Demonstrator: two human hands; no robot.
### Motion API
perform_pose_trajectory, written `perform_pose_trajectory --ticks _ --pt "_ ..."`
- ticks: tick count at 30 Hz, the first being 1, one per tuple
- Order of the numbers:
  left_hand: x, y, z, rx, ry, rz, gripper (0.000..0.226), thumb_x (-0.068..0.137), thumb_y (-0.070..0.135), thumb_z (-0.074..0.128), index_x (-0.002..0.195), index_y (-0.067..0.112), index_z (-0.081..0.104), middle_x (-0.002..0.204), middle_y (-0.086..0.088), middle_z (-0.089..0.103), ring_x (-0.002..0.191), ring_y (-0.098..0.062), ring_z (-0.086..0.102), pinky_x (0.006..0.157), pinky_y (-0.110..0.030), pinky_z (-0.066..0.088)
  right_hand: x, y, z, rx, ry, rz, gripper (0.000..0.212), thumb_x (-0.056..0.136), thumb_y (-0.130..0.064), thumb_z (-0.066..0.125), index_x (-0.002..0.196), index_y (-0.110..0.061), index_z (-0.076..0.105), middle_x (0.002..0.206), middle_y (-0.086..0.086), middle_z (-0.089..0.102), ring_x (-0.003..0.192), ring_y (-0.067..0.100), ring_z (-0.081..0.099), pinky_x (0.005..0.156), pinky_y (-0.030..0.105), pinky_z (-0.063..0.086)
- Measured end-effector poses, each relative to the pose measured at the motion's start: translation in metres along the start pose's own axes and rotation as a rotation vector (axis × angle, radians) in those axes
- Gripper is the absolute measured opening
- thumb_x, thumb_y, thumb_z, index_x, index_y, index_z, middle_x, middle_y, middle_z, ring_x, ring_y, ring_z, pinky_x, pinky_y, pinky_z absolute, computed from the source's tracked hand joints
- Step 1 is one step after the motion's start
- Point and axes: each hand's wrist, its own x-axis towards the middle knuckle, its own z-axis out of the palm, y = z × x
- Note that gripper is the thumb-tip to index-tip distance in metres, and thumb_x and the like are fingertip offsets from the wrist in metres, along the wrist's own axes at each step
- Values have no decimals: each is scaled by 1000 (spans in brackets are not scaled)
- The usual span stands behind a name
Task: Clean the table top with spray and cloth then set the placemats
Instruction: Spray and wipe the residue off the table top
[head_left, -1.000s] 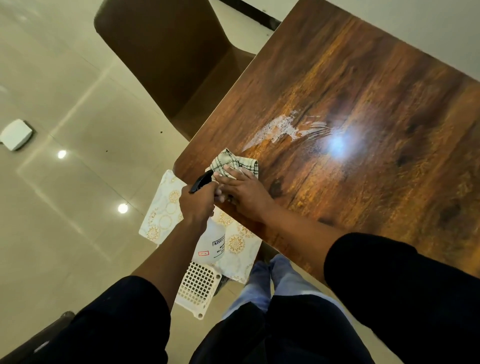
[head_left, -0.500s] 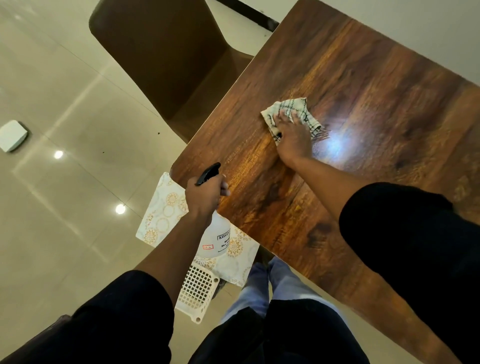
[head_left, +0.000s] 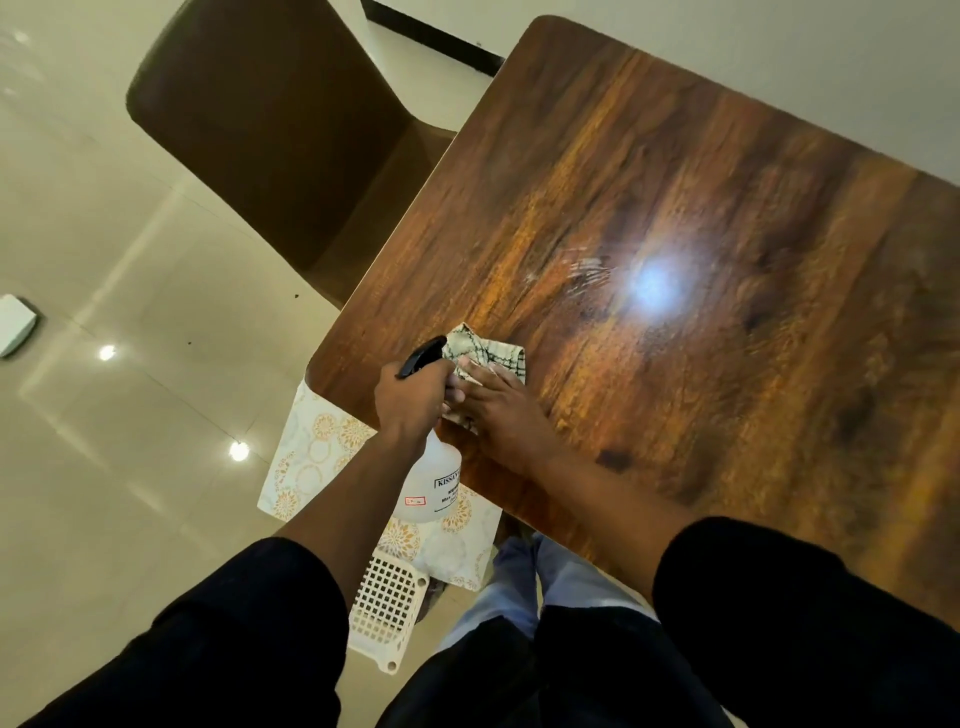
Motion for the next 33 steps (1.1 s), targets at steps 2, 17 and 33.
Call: perform_pose_trajectory --ticks 2,17,33 --pt "0 5 7 23 -33 27 7 95 17 72 94 12 68 71 -7 75 54 -15 64 53 -28 45 8 17 -17 10 30 68 61 86 -10 68 144 -23 57 155 -3 48 152 26 29 122 52 20" --pt "-4 8 53 37 -125 21 52 96 26 73 133 -9 61 79 -10 76 40 -5 56 38 -19 39 22 176 -130 -116 249 903 65 100 -12 51 160 -27 29 167 -4 27 156 29 13 125 48 14" --pt "-1 -1 36 76 61 18 47 92 28 72 128 -2 68 84 -9 81 48 -4 64 41 -19 44 72 73 -60 -113 -126 107 76 97 -3 53 158 -40 28 167 -18 19 157 14 8 124 40 9"
